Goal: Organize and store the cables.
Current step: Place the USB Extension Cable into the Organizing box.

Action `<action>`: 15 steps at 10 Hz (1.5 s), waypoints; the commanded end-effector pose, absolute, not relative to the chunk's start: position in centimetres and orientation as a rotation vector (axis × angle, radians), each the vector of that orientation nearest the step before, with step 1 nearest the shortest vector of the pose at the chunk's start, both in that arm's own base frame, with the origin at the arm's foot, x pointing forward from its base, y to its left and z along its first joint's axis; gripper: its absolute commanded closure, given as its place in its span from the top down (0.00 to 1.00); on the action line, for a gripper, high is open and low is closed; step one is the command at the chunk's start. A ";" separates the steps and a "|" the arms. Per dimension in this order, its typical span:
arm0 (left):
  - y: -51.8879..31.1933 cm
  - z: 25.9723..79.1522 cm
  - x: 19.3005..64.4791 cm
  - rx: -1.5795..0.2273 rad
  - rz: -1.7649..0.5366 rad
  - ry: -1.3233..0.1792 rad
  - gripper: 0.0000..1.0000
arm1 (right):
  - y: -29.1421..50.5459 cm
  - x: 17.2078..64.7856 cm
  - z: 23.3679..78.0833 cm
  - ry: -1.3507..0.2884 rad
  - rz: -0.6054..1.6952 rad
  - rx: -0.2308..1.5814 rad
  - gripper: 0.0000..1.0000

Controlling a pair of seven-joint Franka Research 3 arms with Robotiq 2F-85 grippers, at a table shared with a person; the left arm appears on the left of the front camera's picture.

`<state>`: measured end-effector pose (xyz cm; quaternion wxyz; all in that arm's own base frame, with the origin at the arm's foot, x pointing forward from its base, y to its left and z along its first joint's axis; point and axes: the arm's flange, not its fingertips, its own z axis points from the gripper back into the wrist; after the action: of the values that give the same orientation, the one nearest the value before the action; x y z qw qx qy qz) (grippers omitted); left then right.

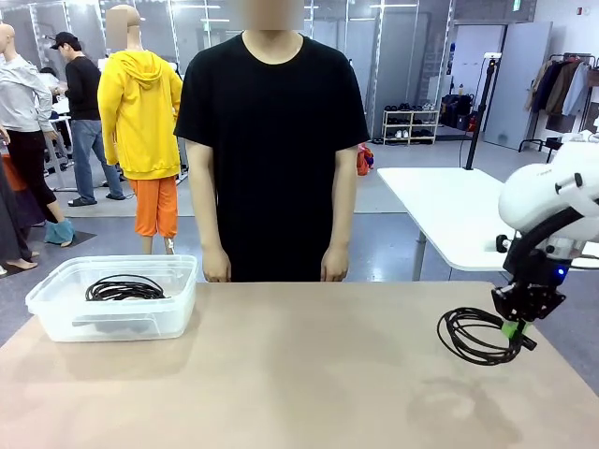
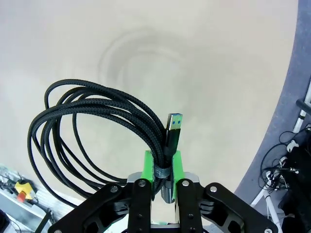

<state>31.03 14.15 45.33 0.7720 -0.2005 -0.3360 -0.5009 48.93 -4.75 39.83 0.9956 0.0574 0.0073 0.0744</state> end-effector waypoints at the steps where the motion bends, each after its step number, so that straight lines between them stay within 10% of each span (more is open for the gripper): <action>1: 14.2 45.3 30.9 -0.426 -1.089 -0.725 1.00 | -3.2 49.6 40.3 0.052 0.138 0.097 0.00; 15: 14.2 45.3 30.9 -0.426 -1.089 -0.725 1.00 | 29.3 53.7 37.1 0.041 0.387 0.143 0.00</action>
<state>31.04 14.13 45.33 0.7719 -0.2003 -0.3358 -0.5012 52.94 27.93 37.63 0.9757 0.0836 0.0306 0.2001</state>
